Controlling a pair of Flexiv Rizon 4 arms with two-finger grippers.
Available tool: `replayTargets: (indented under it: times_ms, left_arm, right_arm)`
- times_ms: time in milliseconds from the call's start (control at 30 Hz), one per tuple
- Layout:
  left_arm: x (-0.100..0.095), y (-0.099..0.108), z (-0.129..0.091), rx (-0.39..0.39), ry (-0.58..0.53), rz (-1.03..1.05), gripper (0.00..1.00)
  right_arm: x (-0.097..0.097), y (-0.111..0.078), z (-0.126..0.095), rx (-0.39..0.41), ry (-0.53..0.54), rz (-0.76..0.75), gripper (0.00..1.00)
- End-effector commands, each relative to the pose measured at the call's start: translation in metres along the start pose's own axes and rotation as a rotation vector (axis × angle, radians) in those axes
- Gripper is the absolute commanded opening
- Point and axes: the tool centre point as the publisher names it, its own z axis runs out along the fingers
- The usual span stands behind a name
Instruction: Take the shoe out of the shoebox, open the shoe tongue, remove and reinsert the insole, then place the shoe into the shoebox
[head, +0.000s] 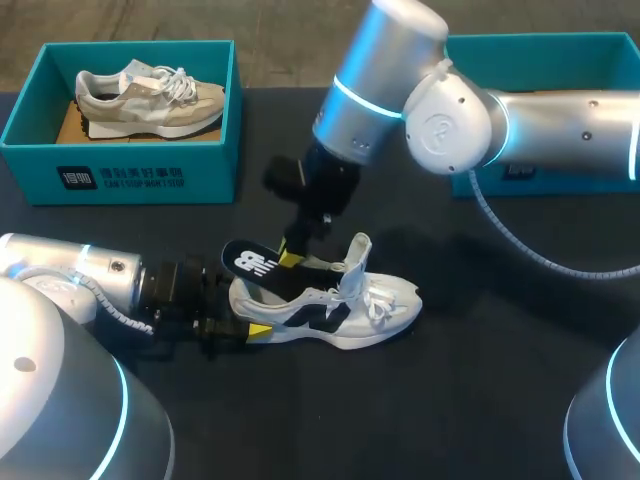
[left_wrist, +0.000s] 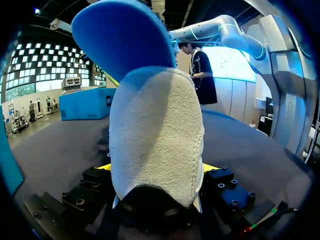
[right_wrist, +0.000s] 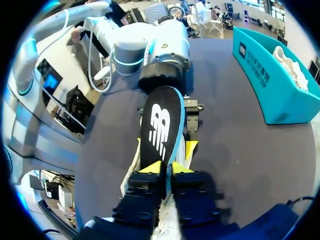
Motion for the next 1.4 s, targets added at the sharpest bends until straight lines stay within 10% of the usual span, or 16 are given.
replayTargets:
  times_ms: [33,667,1267,1400]
  left_arm:
    - [0.002,0.005,0.002,-0.001,0.000,-0.001,0.00]
    - [0.002,0.005,0.002,-0.001,0.000,-0.001,0.00]
    - [0.002,0.005,0.002,-0.001,0.000,-0.001,0.00]
    - [0.002,0.005,0.002,-0.001,0.000,-0.001,0.00]
  right_arm:
    - [-0.001,0.003,-0.001,0.002,0.012,0.004,0.33]
    - [0.005,0.001,-0.023,-0.066,0.169,0.038,0.43]
    - [-0.001,0.009,-0.010,-0.062,0.206,0.029,0.25]
    - [0.001,0.009,-0.012,-0.052,0.194,0.034,0.00]
